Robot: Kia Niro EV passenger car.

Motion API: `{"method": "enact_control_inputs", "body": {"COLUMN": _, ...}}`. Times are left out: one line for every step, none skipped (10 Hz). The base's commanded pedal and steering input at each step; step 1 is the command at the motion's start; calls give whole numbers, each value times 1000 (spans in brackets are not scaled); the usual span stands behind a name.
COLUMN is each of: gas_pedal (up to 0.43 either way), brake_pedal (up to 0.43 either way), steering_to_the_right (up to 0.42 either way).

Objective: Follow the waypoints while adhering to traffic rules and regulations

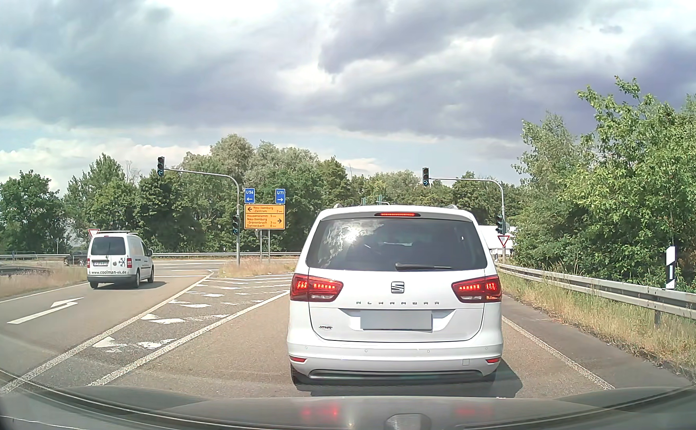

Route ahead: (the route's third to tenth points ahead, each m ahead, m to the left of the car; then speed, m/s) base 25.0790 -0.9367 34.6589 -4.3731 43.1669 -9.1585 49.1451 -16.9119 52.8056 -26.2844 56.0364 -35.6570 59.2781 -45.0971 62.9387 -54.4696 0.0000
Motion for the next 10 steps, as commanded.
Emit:
{"method": "enact_control_inputs", "body": {"gas_pedal": 0, "brake_pedal": 317, "steering_to_the_right": 10}}
{"method": "enact_control_inputs", "body": {"gas_pedal": 0, "brake_pedal": 311, "steering_to_the_right": 10}}
{"method": "enact_control_inputs", "body": {"gas_pedal": 0, "brake_pedal": 317, "steering_to_the_right": 10}}
{"method": "enact_control_inputs", "body": {"gas_pedal": 0, "brake_pedal": 317, "steering_to_the_right": 10}}
{"method": "enact_control_inputs", "body": {"gas_pedal": 0, "brake_pedal": 311, "steering_to_the_right": 10}}
{"method": "enact_control_inputs", "body": {"gas_pedal": 0, "brake_pedal": 317, "steering_to_the_right": 10}}
{"method": "enact_control_inputs", "body": {"gas_pedal": 0, "brake_pedal": 311, "steering_to_the_right": 10}}
{"method": "enact_control_inputs", "body": {"gas_pedal": 0, "brake_pedal": 311, "steering_to_the_right": 10}}
{"method": "enact_control_inputs", "body": {"gas_pedal": 0, "brake_pedal": 311, "steering_to_the_right": 10}}
{"method": "enact_control_inputs", "body": {"gas_pedal": 0, "brake_pedal": 311, "steering_to_the_right": 10}}
